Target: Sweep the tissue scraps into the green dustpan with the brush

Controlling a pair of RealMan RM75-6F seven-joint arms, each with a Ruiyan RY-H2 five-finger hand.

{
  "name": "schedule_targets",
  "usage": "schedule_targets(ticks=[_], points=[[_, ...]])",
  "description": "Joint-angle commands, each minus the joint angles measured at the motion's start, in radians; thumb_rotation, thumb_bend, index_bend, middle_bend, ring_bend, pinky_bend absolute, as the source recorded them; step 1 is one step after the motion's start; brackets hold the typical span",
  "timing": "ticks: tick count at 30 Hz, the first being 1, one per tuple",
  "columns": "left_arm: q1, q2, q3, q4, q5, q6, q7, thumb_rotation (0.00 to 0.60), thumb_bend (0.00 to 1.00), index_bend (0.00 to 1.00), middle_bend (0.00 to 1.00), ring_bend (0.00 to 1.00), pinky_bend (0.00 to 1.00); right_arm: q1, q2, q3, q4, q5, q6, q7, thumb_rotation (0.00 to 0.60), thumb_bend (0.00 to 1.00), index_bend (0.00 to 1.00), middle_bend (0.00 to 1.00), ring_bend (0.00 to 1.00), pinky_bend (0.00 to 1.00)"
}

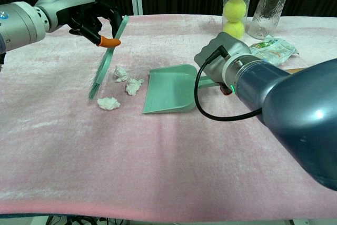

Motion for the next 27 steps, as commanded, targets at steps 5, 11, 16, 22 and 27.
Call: schedule_targets(ticks=[5, 11, 16, 22, 27], points=[[-0.003, -0.003, 0.001, 0.003, 0.001, 0.0, 0.002, 0.6, 0.53, 0.76, 0.85, 0.85, 0.95, -0.002, -0.001, 0.0, 0.005, 0.0, -0.003, -0.001, 0.6, 0.67, 0.9, 0.84, 0.85, 0.69], [-0.001, 0.0, 0.003, 0.002, 0.002, 0.001, 0.001, 0.6, 0.53, 0.76, 0.85, 0.85, 0.95, -0.004, 0.0, 0.001, 0.003, -0.003, -0.002, 0.0, 0.6, 0.67, 0.9, 0.84, 0.85, 0.69], [-0.004, -0.005, 0.005, 0.006, 0.003, -0.005, -0.001, 0.6, 0.53, 0.76, 0.85, 0.85, 0.95, -0.005, -0.002, 0.0, 0.005, -0.003, -0.003, -0.001, 0.6, 0.67, 0.9, 0.84, 0.85, 0.69], [-0.009, -0.014, 0.008, 0.017, 0.006, -0.012, -0.005, 0.6, 0.53, 0.76, 0.85, 0.85, 0.95, -0.005, -0.005, 0.001, 0.013, 0.001, -0.006, -0.005, 0.6, 0.67, 0.9, 0.84, 0.85, 0.69], [-0.009, -0.017, 0.01, 0.027, 0.005, -0.016, -0.011, 0.6, 0.53, 0.76, 0.85, 0.85, 0.95, -0.006, -0.007, 0.001, 0.018, 0.0, -0.008, -0.006, 0.6, 0.67, 0.9, 0.84, 0.85, 0.69]])
